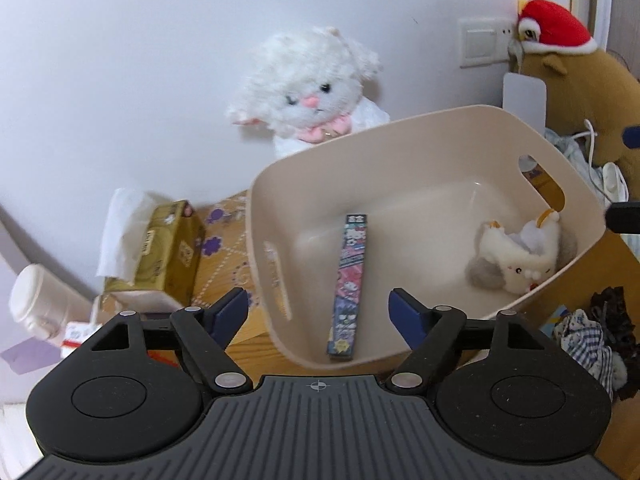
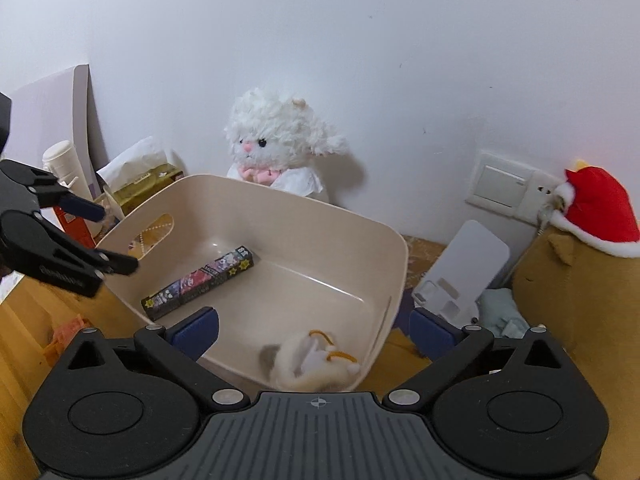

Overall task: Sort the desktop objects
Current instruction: 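Withdraw both tools from the basket toward the remaining table items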

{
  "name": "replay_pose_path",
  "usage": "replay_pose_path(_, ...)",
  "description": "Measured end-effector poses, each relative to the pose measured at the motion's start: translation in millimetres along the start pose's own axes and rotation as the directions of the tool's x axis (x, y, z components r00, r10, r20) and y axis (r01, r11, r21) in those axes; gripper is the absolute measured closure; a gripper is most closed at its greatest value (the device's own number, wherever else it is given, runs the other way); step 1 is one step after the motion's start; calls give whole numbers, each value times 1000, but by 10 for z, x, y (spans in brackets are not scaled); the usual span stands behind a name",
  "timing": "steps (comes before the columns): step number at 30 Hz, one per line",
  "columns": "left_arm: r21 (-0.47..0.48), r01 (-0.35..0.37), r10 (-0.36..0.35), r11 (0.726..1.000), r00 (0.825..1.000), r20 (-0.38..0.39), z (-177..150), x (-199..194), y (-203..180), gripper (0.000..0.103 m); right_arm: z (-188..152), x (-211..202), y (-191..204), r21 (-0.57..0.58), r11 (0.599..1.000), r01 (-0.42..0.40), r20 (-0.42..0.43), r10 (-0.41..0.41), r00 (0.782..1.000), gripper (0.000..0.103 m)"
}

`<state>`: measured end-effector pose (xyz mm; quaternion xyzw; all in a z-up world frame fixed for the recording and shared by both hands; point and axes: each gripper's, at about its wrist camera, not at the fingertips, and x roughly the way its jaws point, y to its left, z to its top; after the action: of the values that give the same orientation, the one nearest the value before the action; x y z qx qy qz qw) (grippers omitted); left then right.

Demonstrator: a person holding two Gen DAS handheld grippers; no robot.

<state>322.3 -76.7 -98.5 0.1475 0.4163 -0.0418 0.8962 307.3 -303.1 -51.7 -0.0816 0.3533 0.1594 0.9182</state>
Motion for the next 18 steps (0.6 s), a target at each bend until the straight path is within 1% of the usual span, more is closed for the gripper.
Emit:
replay_pose_path(4,-13,-21,21,1000,1000,13,-118,-135,108,22,-110,-121,-15,13,1000,15,-9,-15,1000,0)
replay_pose_path(6,-15,-26,26,1000,1000,8,-187,-175,154,21,-171,-166,-28,21,999,25,-20,-25,999,0)
replay_pose_path(11,-28,-34,33,999,999,-26,-367,-204,221,21,-323,-291,-48,29,999,45,-33,-44,998,0)
replay_pose_path(18,-40,-35,31,999,996,-87,-617,-151,207,21,-565,-439,-130,49,995,87,-60,-84,995,0)
